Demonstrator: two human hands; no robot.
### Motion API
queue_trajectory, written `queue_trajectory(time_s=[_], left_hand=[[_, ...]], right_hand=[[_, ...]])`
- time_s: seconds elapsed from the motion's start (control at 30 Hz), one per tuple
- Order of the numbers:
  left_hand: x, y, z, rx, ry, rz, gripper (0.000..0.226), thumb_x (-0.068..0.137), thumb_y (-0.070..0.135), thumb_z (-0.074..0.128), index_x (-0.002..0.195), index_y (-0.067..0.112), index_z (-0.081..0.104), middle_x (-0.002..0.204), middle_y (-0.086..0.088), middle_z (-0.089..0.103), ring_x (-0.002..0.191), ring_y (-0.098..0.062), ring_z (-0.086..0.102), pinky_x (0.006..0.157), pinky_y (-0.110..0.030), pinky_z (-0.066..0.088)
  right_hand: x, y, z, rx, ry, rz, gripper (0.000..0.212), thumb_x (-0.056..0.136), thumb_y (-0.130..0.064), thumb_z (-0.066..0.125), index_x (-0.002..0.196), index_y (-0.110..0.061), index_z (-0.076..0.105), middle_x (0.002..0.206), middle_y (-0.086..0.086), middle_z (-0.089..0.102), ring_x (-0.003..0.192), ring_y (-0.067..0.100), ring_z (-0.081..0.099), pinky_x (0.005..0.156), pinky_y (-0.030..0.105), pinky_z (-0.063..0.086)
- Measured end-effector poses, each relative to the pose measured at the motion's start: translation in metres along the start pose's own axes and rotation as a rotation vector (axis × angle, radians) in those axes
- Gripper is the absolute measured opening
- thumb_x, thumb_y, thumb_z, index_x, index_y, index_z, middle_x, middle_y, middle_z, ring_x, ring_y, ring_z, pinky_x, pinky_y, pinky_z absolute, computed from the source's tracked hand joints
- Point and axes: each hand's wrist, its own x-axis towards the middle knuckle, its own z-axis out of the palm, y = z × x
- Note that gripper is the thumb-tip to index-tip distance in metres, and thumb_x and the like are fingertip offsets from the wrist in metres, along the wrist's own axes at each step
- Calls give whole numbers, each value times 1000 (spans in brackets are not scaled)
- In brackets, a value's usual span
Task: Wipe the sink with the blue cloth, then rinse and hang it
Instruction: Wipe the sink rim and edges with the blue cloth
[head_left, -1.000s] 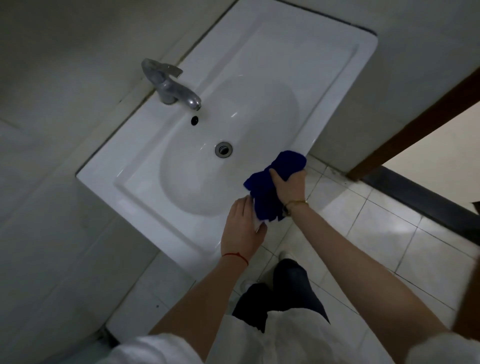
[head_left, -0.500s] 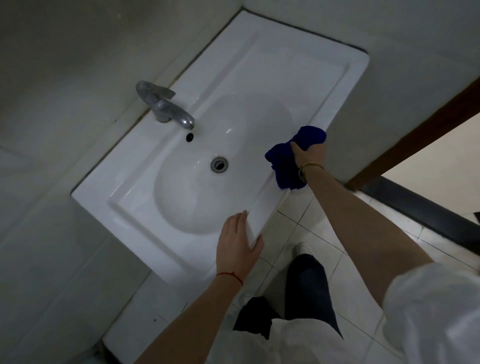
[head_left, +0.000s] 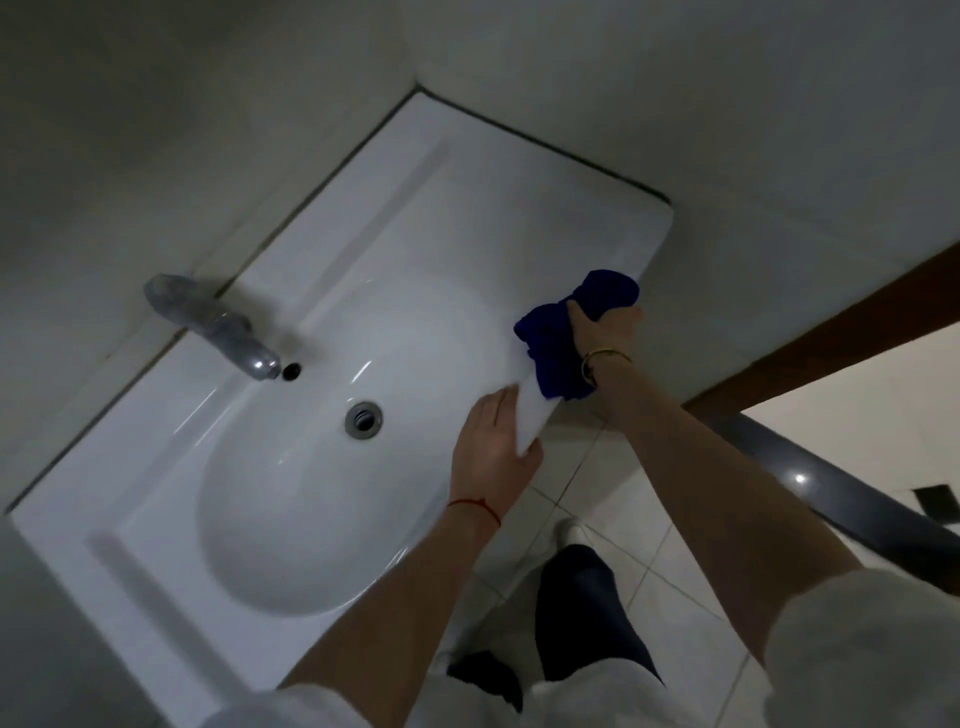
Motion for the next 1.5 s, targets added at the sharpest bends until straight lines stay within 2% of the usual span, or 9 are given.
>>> queue_trajectory(time_s=[0.17,0.47,0.7,0.8,0.93,1.03,1.27,1.4,1.5], left_hand=[[59,22,16,49,-61,-28,71,81,19,73,143,0,43,134,-15,55,124,-25,51,111,-29,37],[72,33,25,123,-132,-101,73,88,33,56,151,7,31,147,-11,42,138,-24,38,116,-37,34],[71,32,26,71,-137,-147,75,82,24,75,145,3,40,141,-14,50,130,-26,47,113,-34,37],[70,31,28,72,-133,-176,75,78,23,80,140,-1,45,137,-17,53,128,-29,50,110,-36,40],[72,32,25,72,-129,-145,76,84,24,72,148,6,36,144,-12,47,132,-24,44,112,-36,38],[73,33,23,88,-144,-153,77,86,26,67,152,9,31,147,-10,43,136,-23,39,114,-33,34],[72,31,23,107,-145,-131,75,86,28,64,150,6,32,143,-13,45,133,-26,42,111,-31,33],[74,32,23,68,-149,-139,77,86,27,64,152,9,29,146,-11,42,135,-25,39,114,-34,34],[72,31,25,47,-130,-116,76,85,24,68,150,7,33,143,-12,46,133,-25,43,112,-37,40]], right_hand=[[60,-27,-24,81,-52,25,97,86,-47,64,147,3,8,151,18,29,134,30,38,114,38,32],[99,-37,-39,206,-75,15,83,85,-34,69,143,-2,18,143,16,41,124,26,49,103,33,44],[43,2,-23,199,-172,-15,82,88,-35,66,144,0,18,143,13,38,129,26,43,108,29,36],[33,11,-14,214,-197,-3,86,86,-35,69,144,2,17,143,14,38,128,29,43,109,38,40],[59,-2,-25,120,-190,-37,81,89,-40,65,141,4,22,138,14,42,126,27,45,104,22,34],[90,-23,-36,113,-133,-34,90,84,-48,66,143,2,20,141,16,43,126,28,47,109,36,40],[119,-45,-42,186,-50,9,84,84,-37,71,141,0,23,141,16,44,123,26,50,101,31,46],[92,-29,-32,215,-44,7,90,80,-43,71,143,-2,23,139,15,45,123,27,50,105,41,45],[64,-7,-21,156,-84,0,85,85,-41,68,143,1,23,141,14,42,127,28,46,107,26,37]])
